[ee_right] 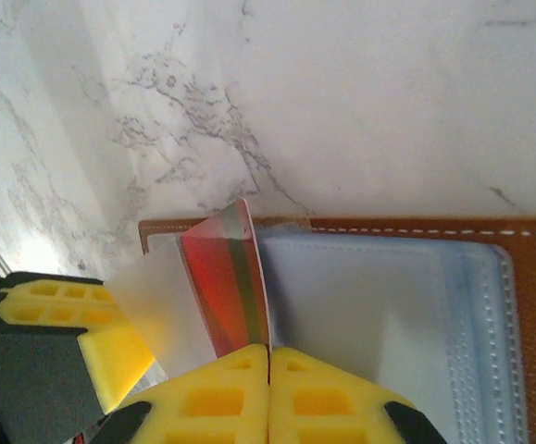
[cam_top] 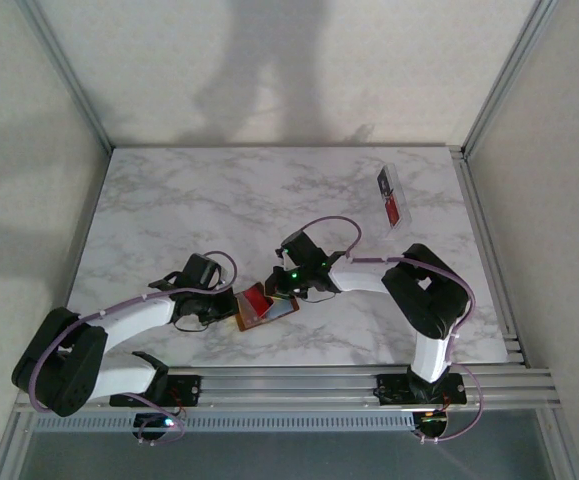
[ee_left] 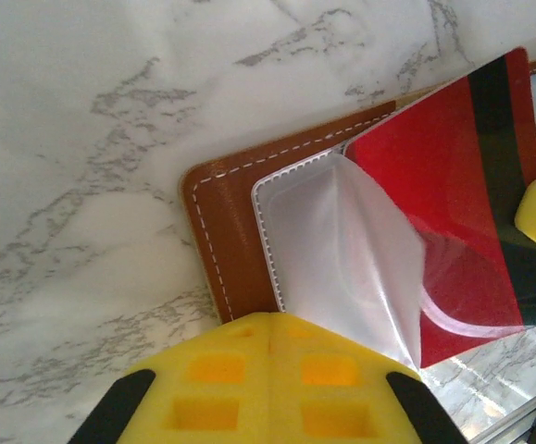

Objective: Put the credit cards into the card holder

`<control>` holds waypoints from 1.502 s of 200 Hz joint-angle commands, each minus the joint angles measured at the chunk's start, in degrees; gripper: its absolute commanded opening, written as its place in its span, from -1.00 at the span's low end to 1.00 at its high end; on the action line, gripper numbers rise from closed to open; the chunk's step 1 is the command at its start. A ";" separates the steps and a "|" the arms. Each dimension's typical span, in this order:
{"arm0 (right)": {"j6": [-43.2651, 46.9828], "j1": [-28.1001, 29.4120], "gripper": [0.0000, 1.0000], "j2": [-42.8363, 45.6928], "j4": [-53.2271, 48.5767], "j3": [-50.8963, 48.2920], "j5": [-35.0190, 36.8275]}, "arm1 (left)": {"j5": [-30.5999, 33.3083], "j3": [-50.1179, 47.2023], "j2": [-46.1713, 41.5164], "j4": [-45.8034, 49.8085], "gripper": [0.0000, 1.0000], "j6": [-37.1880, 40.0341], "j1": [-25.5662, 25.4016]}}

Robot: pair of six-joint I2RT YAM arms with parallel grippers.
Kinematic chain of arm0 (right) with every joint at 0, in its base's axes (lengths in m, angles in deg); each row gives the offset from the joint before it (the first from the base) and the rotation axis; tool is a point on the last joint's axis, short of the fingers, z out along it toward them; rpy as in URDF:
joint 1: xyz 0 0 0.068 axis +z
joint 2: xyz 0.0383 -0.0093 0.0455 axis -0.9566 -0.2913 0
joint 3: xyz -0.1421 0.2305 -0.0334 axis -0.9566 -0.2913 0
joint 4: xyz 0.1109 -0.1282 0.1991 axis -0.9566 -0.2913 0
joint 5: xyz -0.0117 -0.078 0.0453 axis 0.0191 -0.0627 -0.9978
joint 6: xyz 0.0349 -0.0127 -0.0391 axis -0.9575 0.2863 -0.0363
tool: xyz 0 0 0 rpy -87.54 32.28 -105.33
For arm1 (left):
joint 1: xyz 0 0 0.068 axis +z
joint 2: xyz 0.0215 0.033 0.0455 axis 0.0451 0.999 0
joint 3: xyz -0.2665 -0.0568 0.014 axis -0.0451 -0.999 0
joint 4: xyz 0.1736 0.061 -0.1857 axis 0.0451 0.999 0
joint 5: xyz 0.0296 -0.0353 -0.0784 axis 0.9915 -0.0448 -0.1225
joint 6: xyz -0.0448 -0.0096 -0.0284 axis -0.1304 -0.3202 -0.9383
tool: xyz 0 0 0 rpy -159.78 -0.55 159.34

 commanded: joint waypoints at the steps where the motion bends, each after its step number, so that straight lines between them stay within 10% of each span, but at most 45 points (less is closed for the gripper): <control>1: 0.37 1.22 -0.89 -1.60 -1.90 -0.22 4.07 | -1.33 -0.46 1.06 0.82 -1.00 1.15 -0.17; 141: 17.85 1.28 -1.00 2.72 -1.82 -1.95 3.00 | 2.80 0.01 1.49 2.84 -1.00 0.03 0.05; 300: 6.58 3.49 -0.75 3.89 0.18 -5.83 4.21 | 2.54 -0.52 2.07 2.00 -1.00 -2.54 0.57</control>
